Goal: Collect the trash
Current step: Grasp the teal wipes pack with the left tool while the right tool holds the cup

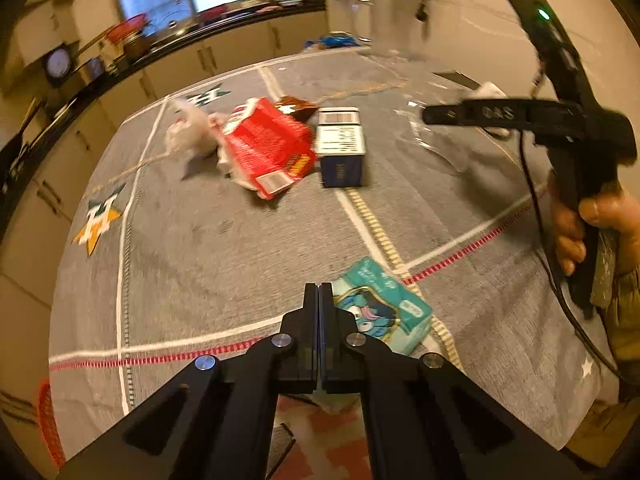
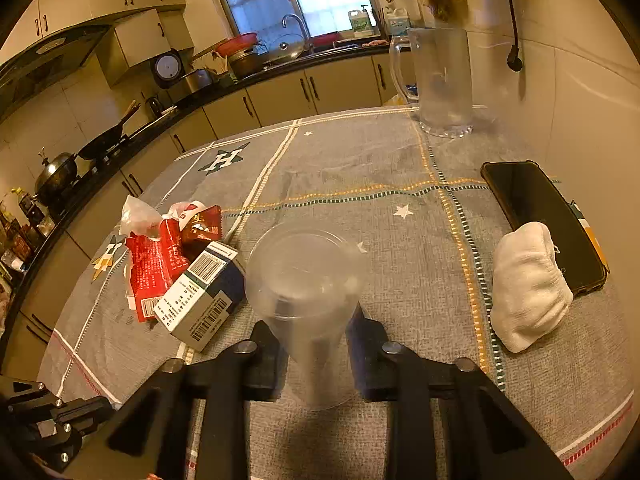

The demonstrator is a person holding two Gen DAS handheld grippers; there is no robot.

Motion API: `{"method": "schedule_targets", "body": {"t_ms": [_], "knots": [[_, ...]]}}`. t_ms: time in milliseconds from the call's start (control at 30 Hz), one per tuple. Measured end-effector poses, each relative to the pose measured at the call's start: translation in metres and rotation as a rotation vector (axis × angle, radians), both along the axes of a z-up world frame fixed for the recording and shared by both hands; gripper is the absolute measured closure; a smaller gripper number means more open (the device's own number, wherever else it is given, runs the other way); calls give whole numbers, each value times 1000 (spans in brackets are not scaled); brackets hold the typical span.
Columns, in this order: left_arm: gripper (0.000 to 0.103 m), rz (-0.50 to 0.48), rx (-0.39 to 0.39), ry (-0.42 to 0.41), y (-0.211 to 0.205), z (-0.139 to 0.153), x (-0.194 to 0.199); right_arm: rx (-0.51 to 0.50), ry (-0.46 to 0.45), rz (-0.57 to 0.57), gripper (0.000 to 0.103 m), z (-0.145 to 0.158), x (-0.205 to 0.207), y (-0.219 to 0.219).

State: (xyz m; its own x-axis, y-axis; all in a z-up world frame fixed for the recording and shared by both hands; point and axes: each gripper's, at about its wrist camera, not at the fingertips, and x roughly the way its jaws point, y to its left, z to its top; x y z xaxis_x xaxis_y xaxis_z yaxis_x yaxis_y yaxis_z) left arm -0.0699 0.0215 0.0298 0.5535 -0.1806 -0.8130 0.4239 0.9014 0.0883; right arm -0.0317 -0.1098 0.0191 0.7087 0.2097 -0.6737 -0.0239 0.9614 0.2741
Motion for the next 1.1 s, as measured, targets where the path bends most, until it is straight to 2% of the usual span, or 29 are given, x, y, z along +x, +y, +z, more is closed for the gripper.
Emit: {"method": "schedule_targets", "body": {"t_ms": [167,200,233,300,333,400,467,533,633,767,800,833,867,900,933,967,1100], "knots": [[101,26,-62,17,11,2,-3,3,-7,5,76,2,-3,2],[86,20,-81,27,13,2,-3,3,-8,6,76,2,-3,2],[51,17,-92,34,14,1,-2,4,-10,8,76,3,-3,2],[20,3,-110,-12,16,5,-6,0,-16,12,76,4,-4,3],[19,-21,-114,-43,15,8,-9,-1,-16,13,76,4,-4,4],[19,-84,-80,-53,9,11,-10,0,-11,14,76,3,-4,3],[15,-167,-65,-11,1,8,-7,7,3,10,75,0,-2,2],[15,-221,-19,25,-9,0,-4,23,8,8,75,0,0,-1],[15,-263,38,62,-19,-14,-2,36,10,4,73,0,0,-3],[15,-224,15,92,-20,-21,-4,44,15,8,70,-1,1,-3],[23,-203,8,94,-19,-22,-4,46,18,10,69,-2,2,-3],[37,-181,-2,95,-18,-21,-4,47,26,13,69,-3,2,-2],[45,-157,-12,88,-17,-19,-6,46,31,14,65,-3,3,-2],[66,-125,-3,74,-17,-17,-9,44,35,17,61,-4,3,-1],[67,-95,1,66,-15,-15,-11,44,37,20,49,-4,4,0],[68,-75,-12,58,-14,-13,-14,45,35,21,43,-4,4,0],[70,-16,-78,20,-5,-4,-31,30,27,22,43,-4,3,3]]}}
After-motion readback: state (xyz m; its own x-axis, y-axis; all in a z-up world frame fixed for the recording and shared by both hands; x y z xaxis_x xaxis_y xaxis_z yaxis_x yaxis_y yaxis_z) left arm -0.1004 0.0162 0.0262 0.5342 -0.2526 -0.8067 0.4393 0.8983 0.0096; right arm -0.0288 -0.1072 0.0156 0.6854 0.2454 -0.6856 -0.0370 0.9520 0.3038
